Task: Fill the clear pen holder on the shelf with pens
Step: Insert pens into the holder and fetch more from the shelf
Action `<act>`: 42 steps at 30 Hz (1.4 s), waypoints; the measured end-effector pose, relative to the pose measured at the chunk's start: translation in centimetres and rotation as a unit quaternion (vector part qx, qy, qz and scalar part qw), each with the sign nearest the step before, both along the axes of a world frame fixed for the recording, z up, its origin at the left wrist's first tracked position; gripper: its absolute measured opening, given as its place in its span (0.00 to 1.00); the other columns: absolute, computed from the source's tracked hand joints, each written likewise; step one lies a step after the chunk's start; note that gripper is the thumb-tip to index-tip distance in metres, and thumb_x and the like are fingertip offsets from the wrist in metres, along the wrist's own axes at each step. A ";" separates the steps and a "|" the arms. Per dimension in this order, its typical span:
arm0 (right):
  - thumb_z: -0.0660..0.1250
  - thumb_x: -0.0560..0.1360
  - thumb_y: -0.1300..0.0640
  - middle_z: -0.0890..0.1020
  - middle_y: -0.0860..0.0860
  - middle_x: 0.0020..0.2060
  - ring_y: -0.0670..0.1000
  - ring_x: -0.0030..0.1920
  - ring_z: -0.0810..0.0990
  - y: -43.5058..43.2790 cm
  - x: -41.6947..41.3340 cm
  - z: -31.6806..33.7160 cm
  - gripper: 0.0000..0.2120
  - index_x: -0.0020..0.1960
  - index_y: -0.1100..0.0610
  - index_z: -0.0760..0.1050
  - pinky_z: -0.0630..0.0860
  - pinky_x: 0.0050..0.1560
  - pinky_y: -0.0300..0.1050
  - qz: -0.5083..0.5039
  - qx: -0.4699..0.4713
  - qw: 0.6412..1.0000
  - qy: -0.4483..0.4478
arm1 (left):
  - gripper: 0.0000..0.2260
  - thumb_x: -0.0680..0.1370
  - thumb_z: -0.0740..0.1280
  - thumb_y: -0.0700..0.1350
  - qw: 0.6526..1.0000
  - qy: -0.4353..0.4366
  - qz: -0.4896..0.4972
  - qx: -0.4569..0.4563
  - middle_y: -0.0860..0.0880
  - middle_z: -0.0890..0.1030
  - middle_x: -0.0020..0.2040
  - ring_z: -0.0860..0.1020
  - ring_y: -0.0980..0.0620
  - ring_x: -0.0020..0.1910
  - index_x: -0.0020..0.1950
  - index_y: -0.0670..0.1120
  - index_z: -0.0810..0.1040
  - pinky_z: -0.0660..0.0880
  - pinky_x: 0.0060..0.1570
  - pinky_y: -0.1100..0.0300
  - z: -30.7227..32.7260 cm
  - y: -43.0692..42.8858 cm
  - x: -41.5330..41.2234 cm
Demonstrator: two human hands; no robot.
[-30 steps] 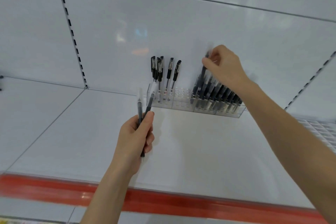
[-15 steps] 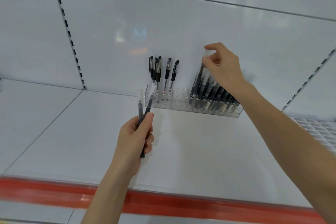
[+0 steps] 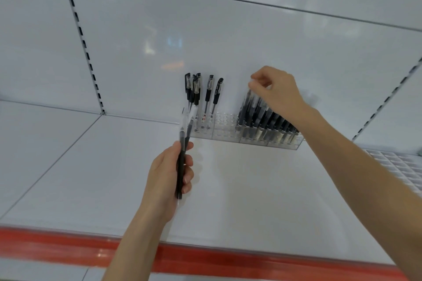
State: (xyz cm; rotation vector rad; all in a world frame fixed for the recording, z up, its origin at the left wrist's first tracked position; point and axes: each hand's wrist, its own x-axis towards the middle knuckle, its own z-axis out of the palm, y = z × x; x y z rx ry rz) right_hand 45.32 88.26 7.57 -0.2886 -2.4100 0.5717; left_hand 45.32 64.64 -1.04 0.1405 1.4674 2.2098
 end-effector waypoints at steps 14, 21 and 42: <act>0.61 0.77 0.56 0.78 0.58 0.57 0.57 0.58 0.73 -0.9 0.8 -1.4 0.13 0.59 0.60 0.76 0.67 0.58 0.44 -0.044 0.147 0.988 -0.002 | 0.06 0.76 0.64 0.39 0.999 0.036 0.006 0.028 0.51 0.84 0.36 0.78 0.58 0.30 0.50 0.44 0.79 0.76 0.29 0.66 0.5 -0.3 0.7; 0.67 0.73 0.52 0.84 0.47 0.37 0.45 0.38 0.83 -7.2 3.8 -0.3 0.05 0.48 0.51 0.77 0.80 0.43 0.39 0.166 -0.258 0.949 -0.078 | 0.06 0.75 0.65 0.38 0.997 0.058 -0.014 0.044 0.50 0.85 0.36 0.82 0.57 0.33 0.50 0.44 0.78 0.76 0.30 0.66 1.0 0.1 1.5; 0.65 0.74 0.61 0.79 0.50 0.39 0.48 0.40 0.76 -0.1 -1.8 1.1 0.05 0.46 0.62 0.79 0.73 0.45 0.33 0.002 -0.032 0.993 0.117 | 0.08 0.77 0.63 0.37 0.996 0.054 0.060 -0.025 0.50 0.73 0.33 0.70 0.56 0.30 0.50 0.44 0.80 0.73 0.29 0.67 -0.1 -1.6 1.0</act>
